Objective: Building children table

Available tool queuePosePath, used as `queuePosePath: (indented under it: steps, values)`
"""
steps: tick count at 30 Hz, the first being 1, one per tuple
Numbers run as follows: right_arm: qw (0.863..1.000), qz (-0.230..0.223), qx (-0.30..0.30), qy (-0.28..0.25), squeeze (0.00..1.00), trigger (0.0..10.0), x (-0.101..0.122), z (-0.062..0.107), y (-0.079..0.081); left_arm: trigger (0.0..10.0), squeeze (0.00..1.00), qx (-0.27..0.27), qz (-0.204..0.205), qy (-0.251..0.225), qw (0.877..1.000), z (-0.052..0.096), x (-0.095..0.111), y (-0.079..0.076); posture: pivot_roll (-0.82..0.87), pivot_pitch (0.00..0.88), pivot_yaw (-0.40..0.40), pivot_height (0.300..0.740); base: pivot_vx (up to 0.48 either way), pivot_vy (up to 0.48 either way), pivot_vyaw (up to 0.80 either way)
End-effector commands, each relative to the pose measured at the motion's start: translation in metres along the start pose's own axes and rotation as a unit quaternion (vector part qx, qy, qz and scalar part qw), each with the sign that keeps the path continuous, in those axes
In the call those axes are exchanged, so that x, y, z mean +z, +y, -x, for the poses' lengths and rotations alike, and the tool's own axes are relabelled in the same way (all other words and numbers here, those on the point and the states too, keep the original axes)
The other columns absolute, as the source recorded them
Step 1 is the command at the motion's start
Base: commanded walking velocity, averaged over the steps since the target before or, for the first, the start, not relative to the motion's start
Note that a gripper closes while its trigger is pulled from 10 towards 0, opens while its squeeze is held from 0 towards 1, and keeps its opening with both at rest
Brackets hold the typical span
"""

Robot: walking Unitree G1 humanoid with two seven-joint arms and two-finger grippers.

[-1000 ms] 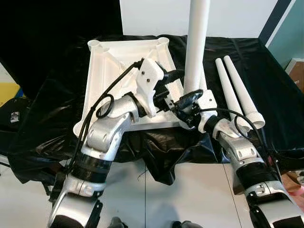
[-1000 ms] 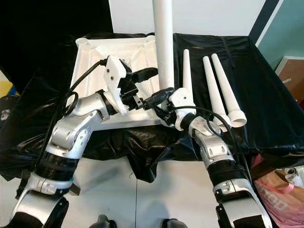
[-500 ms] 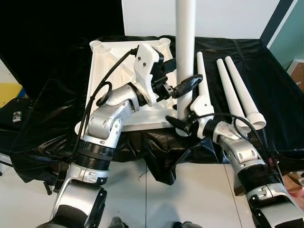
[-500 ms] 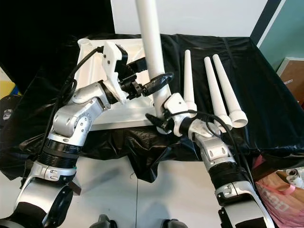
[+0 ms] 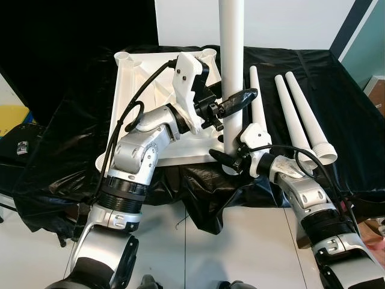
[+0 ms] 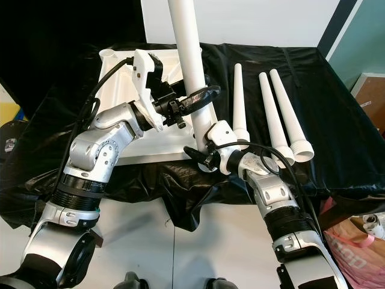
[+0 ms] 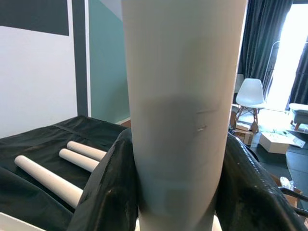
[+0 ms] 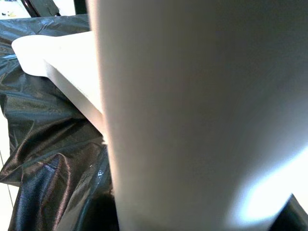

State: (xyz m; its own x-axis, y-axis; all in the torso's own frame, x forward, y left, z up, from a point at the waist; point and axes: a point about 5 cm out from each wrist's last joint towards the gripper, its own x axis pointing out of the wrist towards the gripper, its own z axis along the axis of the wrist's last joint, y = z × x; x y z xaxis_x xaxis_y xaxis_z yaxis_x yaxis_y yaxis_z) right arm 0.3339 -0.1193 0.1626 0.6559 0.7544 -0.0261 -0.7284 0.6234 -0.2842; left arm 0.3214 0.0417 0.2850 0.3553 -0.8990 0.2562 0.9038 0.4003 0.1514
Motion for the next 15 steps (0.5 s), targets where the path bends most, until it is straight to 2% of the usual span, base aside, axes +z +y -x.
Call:
queuePosePath:
  steps: [1,3,4,7,8,10,11,12,13,15]
  values:
    - [1.0,-0.008,-0.019,-0.009,1.0,10.0,0.004,0.0,-0.004,0.0,0.0,0.023,-0.005,0.022,0.999,-0.003,-0.001,0.003,0.02,0.066,-0.012,0.74,0.0,0.0,0.0]
    - [1.0,-0.011,-0.024,-0.012,1.0,10.0,0.005,-0.001,-0.005,0.0,0.0,0.03,-0.005,0.024,0.999,-0.004,-0.001,0.004,0.02,0.065,-0.013,0.74,0.0,0.0,0.0]
    - [0.999,-0.018,-0.03,-0.016,1.0,10.0,0.006,-0.001,-0.006,4.9,0.0,0.039,-0.01,0.028,0.999,-0.005,0.0,0.005,0.02,0.063,-0.016,0.74,0.0,0.0,0.0]
    - [0.999,-0.023,-0.033,-0.018,1.0,10.0,0.006,-0.001,-0.007,4.9,0.0,0.044,-0.014,0.031,0.998,-0.006,0.001,0.005,0.02,0.063,-0.016,0.74,0.0,0.0,0.0]
    - [0.998,-0.022,-0.05,-0.023,1.0,10.0,0.008,-0.002,-0.009,10.0,0.0,0.053,-0.011,0.033,0.998,-0.007,0.003,0.006,0.02,0.061,-0.019,0.74,0.0,0.0,0.0]
    - [0.998,-0.022,-0.05,-0.023,1.0,10.0,0.008,-0.002,-0.009,10.0,0.0,0.053,-0.011,0.033,0.998,-0.007,0.003,0.006,0.02,0.061,-0.019,0.74,0.0,0.0,0.0]
    - [0.996,-0.024,-0.076,-0.028,0.89,10.0,0.01,-0.004,-0.012,10.0,0.0,0.072,-0.011,0.038,0.997,-0.009,0.008,0.007,0.02,0.059,-0.024,0.74,0.0,0.0,0.0]
    - [0.996,-0.024,-0.076,-0.028,0.89,10.0,0.01,-0.004,-0.012,10.0,0.0,0.072,-0.011,0.038,0.997,-0.009,0.008,0.007,0.02,0.059,-0.024,0.74,0.0,0.0,0.0]
    - [0.994,-0.025,-0.101,-0.036,0.0,10.0,0.013,-0.007,-0.014,10.0,0.0,0.093,-0.007,0.04,0.995,-0.011,0.012,0.009,0.02,0.06,-0.026,0.74,0.0,0.0,0.0]
    - [0.994,-0.025,-0.101,-0.036,0.0,10.0,0.013,-0.007,-0.014,10.0,0.0,0.093,-0.007,0.04,0.995,-0.011,0.012,0.009,0.02,0.06,-0.026,0.74,0.0,0.0,0.0]
